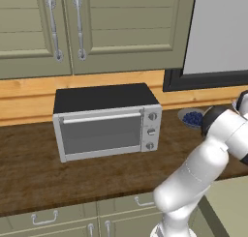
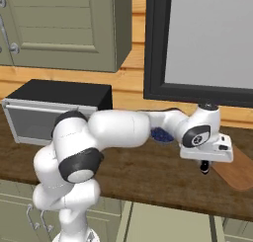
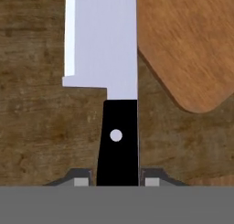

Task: Pick up the knife from the drawer and place it on the cutting board. Then place the meat from the plate to the cutting board.

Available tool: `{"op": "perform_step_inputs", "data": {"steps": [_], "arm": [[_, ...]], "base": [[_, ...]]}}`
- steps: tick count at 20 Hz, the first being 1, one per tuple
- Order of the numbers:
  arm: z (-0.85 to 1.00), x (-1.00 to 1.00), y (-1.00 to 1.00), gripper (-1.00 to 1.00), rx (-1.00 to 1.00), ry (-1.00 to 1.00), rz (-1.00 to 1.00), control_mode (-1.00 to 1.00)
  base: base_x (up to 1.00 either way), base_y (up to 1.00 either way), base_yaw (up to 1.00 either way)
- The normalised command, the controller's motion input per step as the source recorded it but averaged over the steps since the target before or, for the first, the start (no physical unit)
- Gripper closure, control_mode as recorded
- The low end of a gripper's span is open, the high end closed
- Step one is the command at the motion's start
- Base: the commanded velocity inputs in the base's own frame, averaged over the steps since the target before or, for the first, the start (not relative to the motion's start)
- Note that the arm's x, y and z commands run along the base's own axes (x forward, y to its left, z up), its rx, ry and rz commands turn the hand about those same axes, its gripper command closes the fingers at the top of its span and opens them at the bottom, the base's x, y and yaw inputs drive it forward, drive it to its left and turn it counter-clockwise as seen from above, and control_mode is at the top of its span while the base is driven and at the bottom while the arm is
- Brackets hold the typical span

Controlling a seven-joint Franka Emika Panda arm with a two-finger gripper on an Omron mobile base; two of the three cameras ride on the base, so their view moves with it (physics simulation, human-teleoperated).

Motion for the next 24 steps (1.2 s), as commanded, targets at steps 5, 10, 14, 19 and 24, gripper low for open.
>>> {"op": "perform_step_inputs", "data": {"steps": [5, 10, 14, 19, 24], "arm": [[-0.16, 0.3, -0.46, 1.0, 0.03, 0.0, 0.06, -1.0], [0.0, 0.39, -0.39, 1.0, 0.0, 0.0, 0.09, -1.0], [0.0, 0.3, -0.33, 1.0, 0.02, 0.0, 0.1, -1.0], [0.0, 0.03, -0.21, 1.0, 0.01, 0.0, 0.03, -1.0], [0.0, 0.0, -0.09, 1.0, 0.0, 0.0, 0.0, -1.0]], "base": [[0.0, 0.0, 0.0], [0.0, 0.0, 0.0], [0.0, 0.0, 0.0], [0.0, 0.0, 0.0], [0.0, 0.0, 0.0]]}}
